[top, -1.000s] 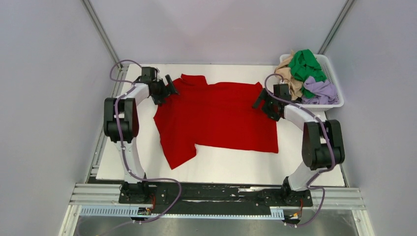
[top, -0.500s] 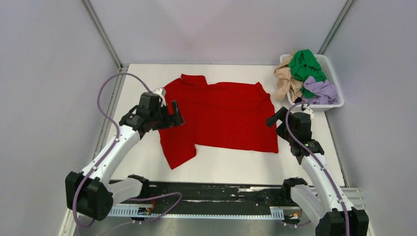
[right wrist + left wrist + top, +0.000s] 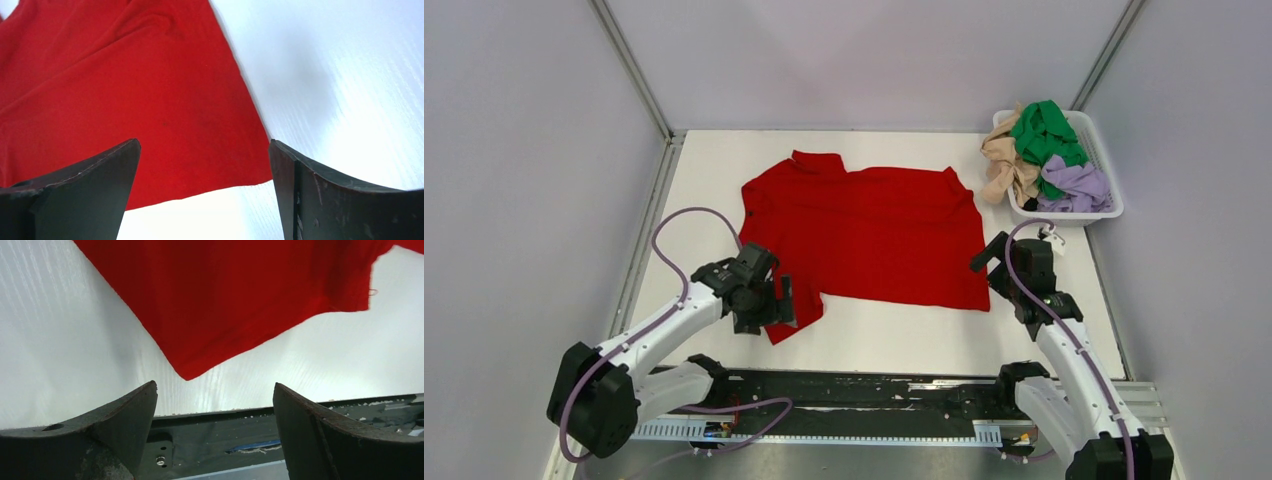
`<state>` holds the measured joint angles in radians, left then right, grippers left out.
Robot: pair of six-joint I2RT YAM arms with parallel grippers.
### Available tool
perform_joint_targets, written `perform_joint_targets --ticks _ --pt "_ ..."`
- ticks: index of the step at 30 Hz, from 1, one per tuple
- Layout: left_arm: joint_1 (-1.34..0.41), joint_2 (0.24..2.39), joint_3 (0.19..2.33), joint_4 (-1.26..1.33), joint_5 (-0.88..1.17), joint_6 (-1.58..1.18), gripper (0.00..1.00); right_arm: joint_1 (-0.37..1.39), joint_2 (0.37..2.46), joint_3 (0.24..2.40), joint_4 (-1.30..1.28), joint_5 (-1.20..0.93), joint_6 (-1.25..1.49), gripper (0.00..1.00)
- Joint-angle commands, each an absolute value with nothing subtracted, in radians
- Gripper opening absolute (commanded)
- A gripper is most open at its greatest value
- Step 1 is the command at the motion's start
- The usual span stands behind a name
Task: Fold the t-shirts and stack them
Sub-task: Grab the side of the flattened tshirt closest away from the robot with both arms
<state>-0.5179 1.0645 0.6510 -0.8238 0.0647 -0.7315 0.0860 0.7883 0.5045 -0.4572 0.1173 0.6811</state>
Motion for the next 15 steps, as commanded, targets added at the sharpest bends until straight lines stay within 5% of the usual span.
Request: perform_joint_targets --ticks 1,15 --pt "-0.523 1.1 0.615 -0.748 0.041 -0.797 0.91 0.083 0.803 0.514 -0.459 0.166 0.7 1.0" --pt "-0.546 1.249 0.588 -0.66 0.004 -0.806 0.58 0.083 0.815 0.499 -0.46 0.222 0.712 1.0"
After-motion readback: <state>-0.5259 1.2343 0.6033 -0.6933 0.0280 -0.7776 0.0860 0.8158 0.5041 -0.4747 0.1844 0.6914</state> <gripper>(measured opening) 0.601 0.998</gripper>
